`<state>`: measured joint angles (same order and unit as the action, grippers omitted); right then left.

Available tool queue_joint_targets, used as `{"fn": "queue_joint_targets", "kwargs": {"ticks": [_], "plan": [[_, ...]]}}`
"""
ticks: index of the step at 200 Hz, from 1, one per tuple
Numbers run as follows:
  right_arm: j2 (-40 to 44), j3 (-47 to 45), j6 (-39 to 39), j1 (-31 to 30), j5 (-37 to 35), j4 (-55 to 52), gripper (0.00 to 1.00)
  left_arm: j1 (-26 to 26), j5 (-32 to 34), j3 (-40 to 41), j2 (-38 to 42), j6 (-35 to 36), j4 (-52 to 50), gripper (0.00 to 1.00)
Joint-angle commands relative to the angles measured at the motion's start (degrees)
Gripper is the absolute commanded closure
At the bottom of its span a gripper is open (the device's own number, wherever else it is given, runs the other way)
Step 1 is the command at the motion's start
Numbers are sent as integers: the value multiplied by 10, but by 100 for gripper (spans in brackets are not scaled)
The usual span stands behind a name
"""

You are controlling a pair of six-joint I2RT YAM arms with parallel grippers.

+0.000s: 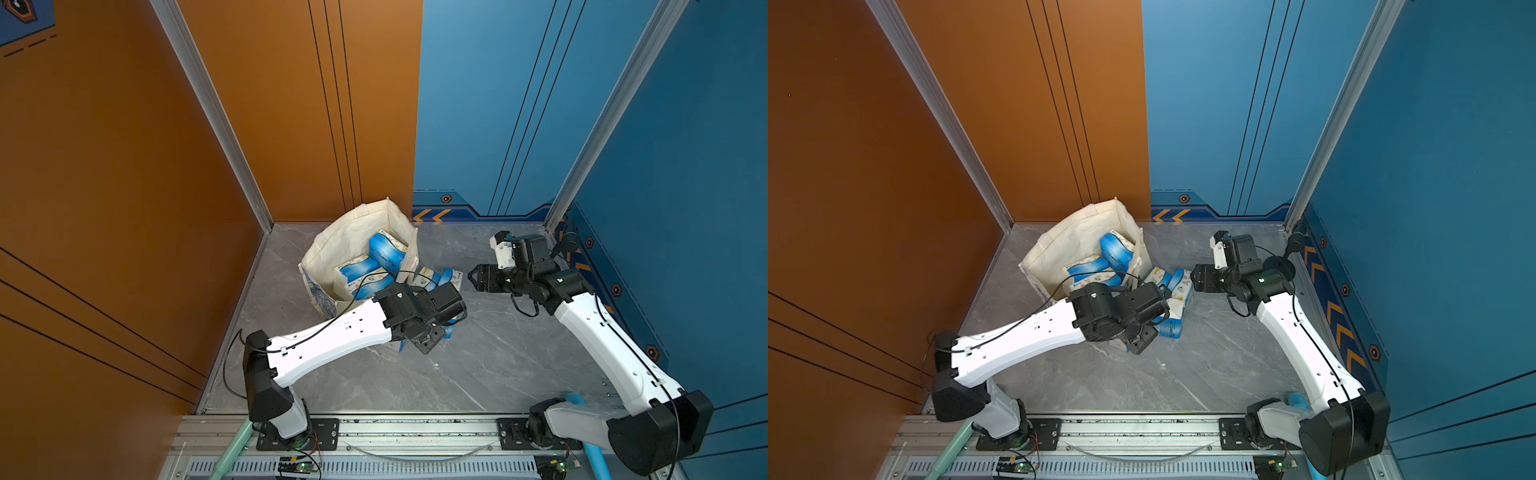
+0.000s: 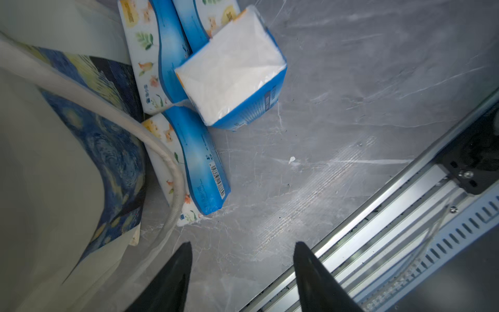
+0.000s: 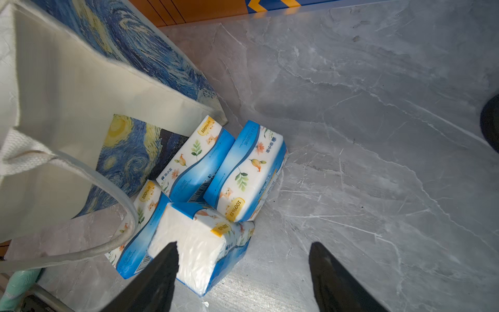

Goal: Put tissues into the canvas bag
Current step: Pick up the pack of facial tissues from the center of the board.

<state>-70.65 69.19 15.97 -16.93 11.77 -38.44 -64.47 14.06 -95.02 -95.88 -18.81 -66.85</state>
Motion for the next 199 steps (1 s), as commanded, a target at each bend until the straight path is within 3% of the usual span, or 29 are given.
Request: {"fn": "queue_joint_targets", "kwargs": {"ticks": [1, 36, 99, 199], "plan": [[19, -13, 8, -1, 1, 7, 20, 2, -51, 15, -14, -32, -6, 38], [27, -22, 6, 4, 1, 8, 20, 2, -46, 79, -14, -80, -4, 29], [25, -29, 5, 5, 7, 17, 20, 26, -50, 174, 18, -124, 17, 26], [28, -36, 3, 14, 6, 24, 20, 119, -55, 234, 45, -106, 107, 18]]}}
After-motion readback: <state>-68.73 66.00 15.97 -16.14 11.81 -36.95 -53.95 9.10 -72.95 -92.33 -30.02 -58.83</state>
